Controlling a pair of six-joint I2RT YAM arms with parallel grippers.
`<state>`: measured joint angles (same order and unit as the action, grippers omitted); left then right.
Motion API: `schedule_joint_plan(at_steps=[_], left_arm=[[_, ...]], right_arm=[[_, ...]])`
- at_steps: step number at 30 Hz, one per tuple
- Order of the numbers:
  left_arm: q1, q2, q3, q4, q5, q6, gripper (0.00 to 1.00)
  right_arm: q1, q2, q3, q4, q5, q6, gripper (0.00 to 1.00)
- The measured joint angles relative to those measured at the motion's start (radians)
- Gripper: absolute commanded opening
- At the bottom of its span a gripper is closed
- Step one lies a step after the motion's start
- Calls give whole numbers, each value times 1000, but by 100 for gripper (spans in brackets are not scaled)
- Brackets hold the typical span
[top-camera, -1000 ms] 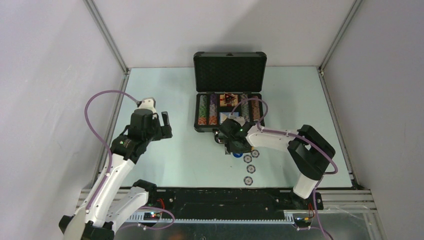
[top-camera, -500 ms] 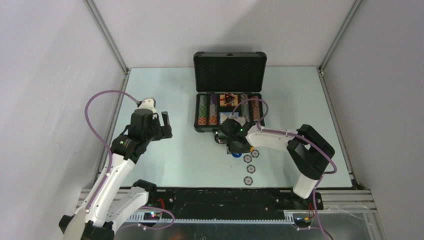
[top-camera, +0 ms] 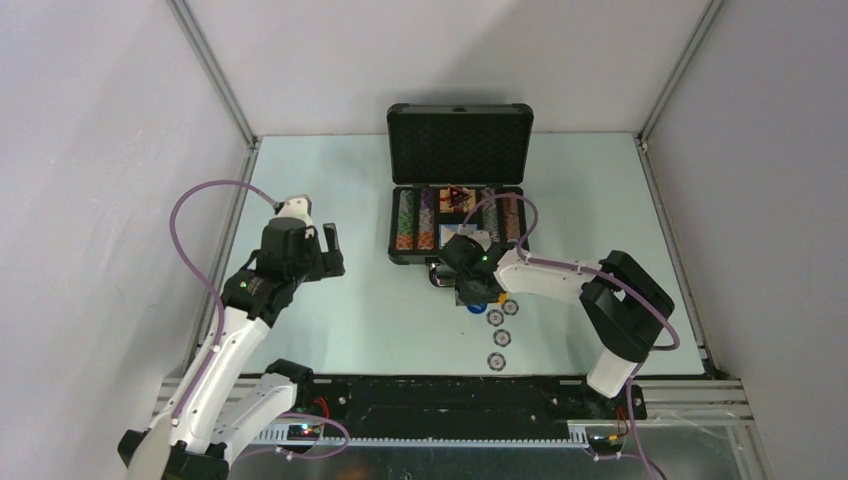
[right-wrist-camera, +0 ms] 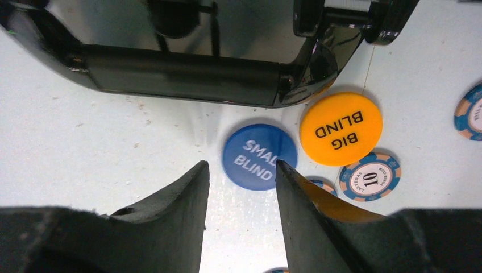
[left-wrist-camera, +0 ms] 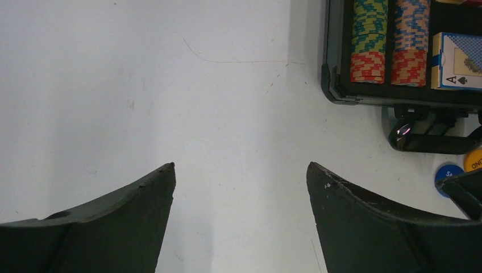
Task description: Pack up texas hold em set
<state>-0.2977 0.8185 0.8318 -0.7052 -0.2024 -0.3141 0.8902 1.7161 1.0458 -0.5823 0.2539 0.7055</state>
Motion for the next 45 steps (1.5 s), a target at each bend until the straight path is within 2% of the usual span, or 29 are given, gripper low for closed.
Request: schedule_joint_plan(at_steps=[7, 13, 16, 24, 45], left_arm=[[0, 4, 0, 0, 0, 0, 90], [0, 5, 0, 0, -1, 0, 90], [0, 5, 0, 0, -1, 0, 90], [0, 6, 0, 0, 0, 0, 90], [0, 6, 0, 0, -1, 1, 90]], right_arm=[[-20, -35, 162, -53, 10, -66, 55], [-68, -35, 285, -66, 15, -99, 69], [-82, -36, 257, -79, 14, -94, 74], [-95, -41, 30, -86, -68, -42, 77], [-102, 2, 22, -47, -170, -18, 76]])
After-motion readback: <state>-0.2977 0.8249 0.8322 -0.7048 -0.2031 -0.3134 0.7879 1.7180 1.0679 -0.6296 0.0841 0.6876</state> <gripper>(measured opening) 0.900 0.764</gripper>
